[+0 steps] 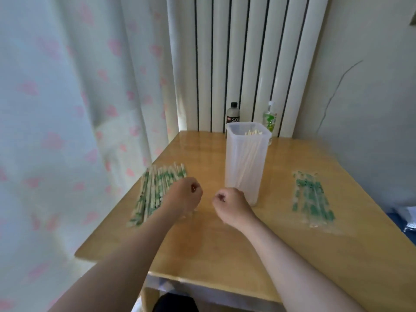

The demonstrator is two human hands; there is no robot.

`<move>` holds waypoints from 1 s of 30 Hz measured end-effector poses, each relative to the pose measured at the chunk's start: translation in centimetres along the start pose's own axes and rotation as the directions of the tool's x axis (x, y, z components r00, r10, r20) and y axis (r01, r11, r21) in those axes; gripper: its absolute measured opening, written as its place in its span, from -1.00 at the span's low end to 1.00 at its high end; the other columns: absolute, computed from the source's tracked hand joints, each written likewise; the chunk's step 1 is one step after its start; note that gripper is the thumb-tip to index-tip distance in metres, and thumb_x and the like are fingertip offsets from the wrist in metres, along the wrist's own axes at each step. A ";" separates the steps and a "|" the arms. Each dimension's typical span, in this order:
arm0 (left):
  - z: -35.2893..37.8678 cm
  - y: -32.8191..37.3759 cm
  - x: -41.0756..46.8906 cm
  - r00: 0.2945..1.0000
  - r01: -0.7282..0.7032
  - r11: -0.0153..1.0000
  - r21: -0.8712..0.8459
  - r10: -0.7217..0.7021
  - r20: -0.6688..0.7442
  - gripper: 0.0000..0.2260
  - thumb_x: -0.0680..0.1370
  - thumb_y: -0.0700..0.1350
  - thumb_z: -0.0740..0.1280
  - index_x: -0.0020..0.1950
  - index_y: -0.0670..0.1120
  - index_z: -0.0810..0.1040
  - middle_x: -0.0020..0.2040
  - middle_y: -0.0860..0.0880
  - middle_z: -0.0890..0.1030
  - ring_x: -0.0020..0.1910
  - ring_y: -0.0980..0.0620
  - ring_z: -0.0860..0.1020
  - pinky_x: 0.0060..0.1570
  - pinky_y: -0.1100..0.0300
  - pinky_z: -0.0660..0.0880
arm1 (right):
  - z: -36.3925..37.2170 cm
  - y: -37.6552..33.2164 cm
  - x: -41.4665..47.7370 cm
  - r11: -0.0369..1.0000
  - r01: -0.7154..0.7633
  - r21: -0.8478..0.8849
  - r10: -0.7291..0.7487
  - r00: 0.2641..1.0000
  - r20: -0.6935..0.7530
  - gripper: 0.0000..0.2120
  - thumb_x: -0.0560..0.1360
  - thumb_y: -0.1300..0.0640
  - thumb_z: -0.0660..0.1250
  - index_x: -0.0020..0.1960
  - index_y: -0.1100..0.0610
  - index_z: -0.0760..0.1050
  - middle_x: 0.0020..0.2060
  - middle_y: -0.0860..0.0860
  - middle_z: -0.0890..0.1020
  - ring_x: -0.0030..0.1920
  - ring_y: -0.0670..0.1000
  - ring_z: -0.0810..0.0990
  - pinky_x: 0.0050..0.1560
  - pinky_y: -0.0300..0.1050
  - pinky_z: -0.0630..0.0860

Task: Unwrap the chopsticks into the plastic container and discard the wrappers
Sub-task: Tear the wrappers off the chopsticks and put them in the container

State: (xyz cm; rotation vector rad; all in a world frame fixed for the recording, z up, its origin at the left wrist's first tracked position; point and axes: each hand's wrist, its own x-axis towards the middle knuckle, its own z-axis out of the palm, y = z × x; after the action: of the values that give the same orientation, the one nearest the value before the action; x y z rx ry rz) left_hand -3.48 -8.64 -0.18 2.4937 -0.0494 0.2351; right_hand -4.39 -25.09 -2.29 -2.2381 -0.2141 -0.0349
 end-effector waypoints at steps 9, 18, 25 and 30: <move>-2.8 -6.8 1.4 0.993 0.121 0.982 0.149 -0.119 -0.021 -0.82 0.63 -0.04 0.19 0.16 0.10 0.53 -0.05 0.06 0.63 -0.16 0.02 0.61 -0.18 0.10 0.55 | 5.2 -0.2 2.0 0.995 -0.096 0.010 0.097 0.990 -0.103 -0.69 0.59 0.20 0.19 -0.34 0.13 0.31 -0.46 0.02 0.39 -0.43 0.01 0.34 -0.43 -0.11 0.19; -0.6 -6.1 5.8 0.945 -0.284 0.815 0.505 0.149 0.290 -0.55 0.60 -0.29 0.27 0.37 0.16 0.54 0.25 0.00 0.39 0.28 -0.07 0.43 0.24 -0.02 0.50 | 5.3 0.0 2.1 0.994 -0.100 0.030 0.104 0.986 -0.132 -0.63 0.61 0.21 0.21 -0.37 0.08 0.28 -0.47 -0.02 0.39 -0.44 -0.02 0.35 -0.49 -0.22 0.18; -0.1 -6.7 6.6 0.923 -0.334 0.799 0.501 0.170 0.344 -0.60 0.57 -0.34 0.29 0.28 0.07 0.61 0.18 -0.02 0.44 0.20 -0.09 0.48 0.22 0.01 0.53 | 5.4 0.3 2.3 0.995 -0.091 0.051 0.097 0.988 -0.121 -0.70 0.58 0.19 0.19 -0.33 0.13 0.34 -0.45 0.00 0.40 -0.44 -0.02 0.34 -0.47 -0.19 0.18; -0.1 -6.9 6.7 0.906 -0.376 0.774 0.509 0.192 0.378 -0.63 0.59 -0.25 0.33 0.30 0.13 0.57 0.19 -0.02 0.43 0.20 -0.08 0.46 0.22 -0.01 0.52 | 5.4 0.5 2.3 0.991 -0.107 0.084 0.116 0.987 -0.113 -0.74 0.59 0.18 0.18 -0.26 0.24 0.40 -0.41 0.03 0.42 -0.43 -0.03 0.35 -0.48 -0.23 0.19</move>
State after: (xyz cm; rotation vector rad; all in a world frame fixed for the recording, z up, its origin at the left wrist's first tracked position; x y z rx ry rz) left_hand 3.71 -2.90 -2.94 3.1052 -0.5799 -0.0296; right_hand -2.29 -20.82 -5.80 -2.1593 -0.0255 -0.0967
